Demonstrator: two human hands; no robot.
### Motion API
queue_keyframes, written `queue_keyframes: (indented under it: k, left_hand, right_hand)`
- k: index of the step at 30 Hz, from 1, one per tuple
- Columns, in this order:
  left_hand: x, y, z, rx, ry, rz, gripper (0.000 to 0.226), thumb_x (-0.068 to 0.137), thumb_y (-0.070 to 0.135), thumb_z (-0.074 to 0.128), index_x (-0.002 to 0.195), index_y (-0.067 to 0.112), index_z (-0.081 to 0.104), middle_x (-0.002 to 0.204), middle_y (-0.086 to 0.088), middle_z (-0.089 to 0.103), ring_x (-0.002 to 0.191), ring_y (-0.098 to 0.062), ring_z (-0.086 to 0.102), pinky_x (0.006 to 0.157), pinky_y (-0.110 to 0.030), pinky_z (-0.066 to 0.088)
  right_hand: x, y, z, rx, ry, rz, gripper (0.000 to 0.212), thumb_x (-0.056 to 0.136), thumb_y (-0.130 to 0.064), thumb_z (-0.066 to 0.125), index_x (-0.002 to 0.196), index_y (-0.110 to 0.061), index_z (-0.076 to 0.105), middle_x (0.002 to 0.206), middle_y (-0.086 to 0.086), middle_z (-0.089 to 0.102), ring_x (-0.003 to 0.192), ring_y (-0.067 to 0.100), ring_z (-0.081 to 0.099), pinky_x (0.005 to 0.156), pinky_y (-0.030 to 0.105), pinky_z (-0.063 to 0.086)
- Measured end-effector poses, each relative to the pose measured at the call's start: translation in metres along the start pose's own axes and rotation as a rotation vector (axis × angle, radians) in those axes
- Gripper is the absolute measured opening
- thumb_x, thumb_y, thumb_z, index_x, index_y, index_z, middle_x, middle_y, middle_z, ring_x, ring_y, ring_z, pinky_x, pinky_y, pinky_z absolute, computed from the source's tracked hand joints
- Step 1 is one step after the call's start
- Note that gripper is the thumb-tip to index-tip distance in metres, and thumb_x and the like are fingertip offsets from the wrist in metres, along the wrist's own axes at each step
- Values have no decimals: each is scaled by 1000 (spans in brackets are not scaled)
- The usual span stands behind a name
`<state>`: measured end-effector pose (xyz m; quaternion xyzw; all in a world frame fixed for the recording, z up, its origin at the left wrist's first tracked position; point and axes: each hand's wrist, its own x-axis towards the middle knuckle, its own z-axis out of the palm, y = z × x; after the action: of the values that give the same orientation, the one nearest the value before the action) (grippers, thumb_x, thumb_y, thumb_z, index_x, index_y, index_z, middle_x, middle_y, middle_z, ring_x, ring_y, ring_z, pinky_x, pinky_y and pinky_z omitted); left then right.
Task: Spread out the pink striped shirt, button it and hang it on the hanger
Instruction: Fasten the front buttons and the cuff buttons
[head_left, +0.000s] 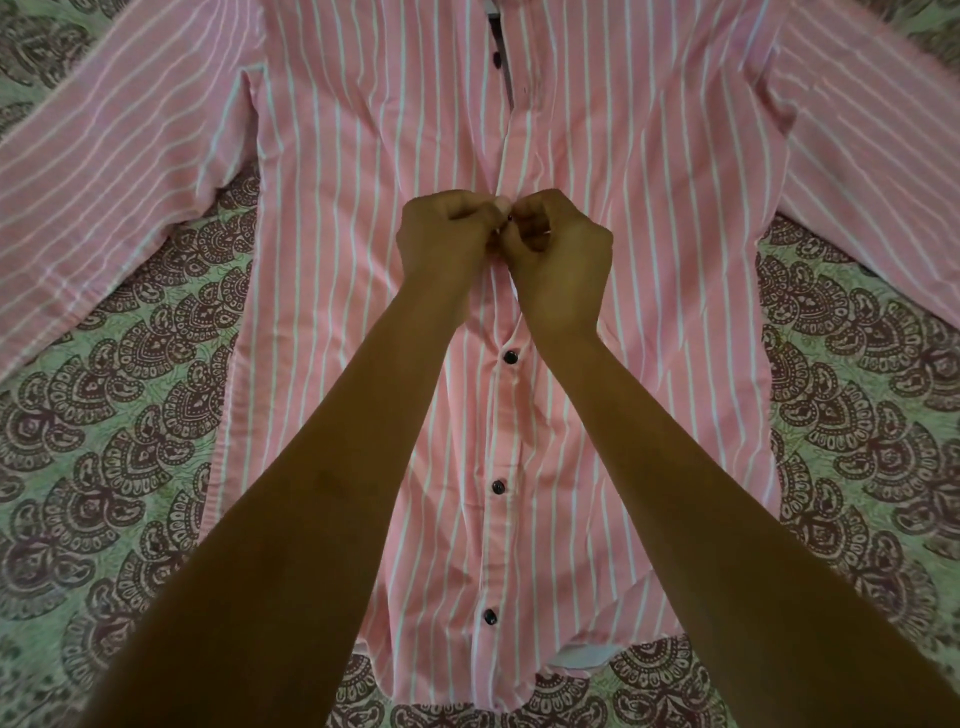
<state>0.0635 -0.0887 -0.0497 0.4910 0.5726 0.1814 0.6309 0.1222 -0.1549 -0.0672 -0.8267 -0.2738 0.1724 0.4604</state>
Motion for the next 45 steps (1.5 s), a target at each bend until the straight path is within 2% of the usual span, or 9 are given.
queue_keyframes:
  k: [4, 10, 15, 19, 24, 29, 34, 40, 45]
  left_hand:
    - [2, -6, 2, -19, 109, 1, 12, 73, 11, 71, 67, 20, 67, 79, -12, 71, 80, -27, 70, 80, -44, 56]
    - [5, -6, -1, 73, 68, 108, 18, 76, 7, 67, 67, 22, 61, 69, -4, 67, 75, -22, 67, 80, -41, 56]
    - [9, -8, -4, 209, 14, 277, 28, 77, 3, 63, 66, 28, 56, 62, 12, 61, 64, -2, 60, 71, -21, 51]
    - [9, -9, -3, 250, -19, 315, 21, 82, 4, 60, 72, 22, 55, 64, 13, 58, 59, 7, 55, 66, -9, 44]
    - [11, -13, 1, 348, 65, 356, 22, 79, 9, 65, 70, 24, 53, 65, 14, 57, 64, -3, 57, 65, -14, 46]
    - [18, -7, -2, 433, 64, 292, 11, 75, 5, 65, 84, 10, 65, 66, 15, 57, 65, 0, 55, 67, -15, 46]
    - [28, 18, 0, 387, 98, 365, 21, 75, -4, 52, 83, 9, 67, 80, 6, 63, 76, -8, 59, 77, -20, 50]
    - [60, 47, 12, 333, 86, 454, 31, 74, -11, 44, 86, 6, 67, 81, 0, 65, 77, -11, 60, 77, -22, 52]
    - [88, 54, 28, 295, 53, 421, 42, 74, -13, 38, 97, 6, 69, 89, -6, 67, 83, -12, 61, 78, -14, 49]
  right_hand:
    - [-1, -2, 2, 27, 2, 21, 11, 80, -14, 61, 84, -5, 66, 75, 5, 71, 68, 19, 66, 67, 39, 54]
    - [-2, -4, -2, 105, -20, 100, 10, 79, -12, 65, 85, -4, 70, 75, 3, 71, 67, 10, 64, 70, 27, 53]
    - [15, -3, -8, 284, -124, 384, 14, 72, -8, 60, 62, -14, 69, 64, 8, 67, 60, 21, 62, 65, 32, 54]
    - [24, -9, -21, 530, -256, 585, 17, 80, 6, 58, 66, -3, 64, 62, 12, 60, 51, 15, 55, 54, 21, 49]
    - [28, -5, -25, 435, -294, 527, 20, 81, 4, 59, 64, -5, 63, 58, 10, 60, 44, 10, 56, 48, 18, 49]
    - [33, 7, -16, 89, -283, 306, 11, 76, -5, 60, 71, -9, 69, 78, 14, 69, 73, 27, 64, 76, 38, 54]
    - [47, -6, -17, -6, -84, 57, 13, 79, -2, 58, 90, -4, 65, 83, 0, 65, 71, 9, 56, 68, 10, 42]
    - [83, -18, -1, -20, -109, -53, 24, 75, 3, 54, 96, -3, 63, 82, 3, 63, 73, 16, 58, 74, 30, 51]
    - [107, -10, 15, -166, -177, -16, 24, 77, -6, 59, 101, -4, 61, 93, 11, 66, 79, 22, 56, 74, 28, 47]
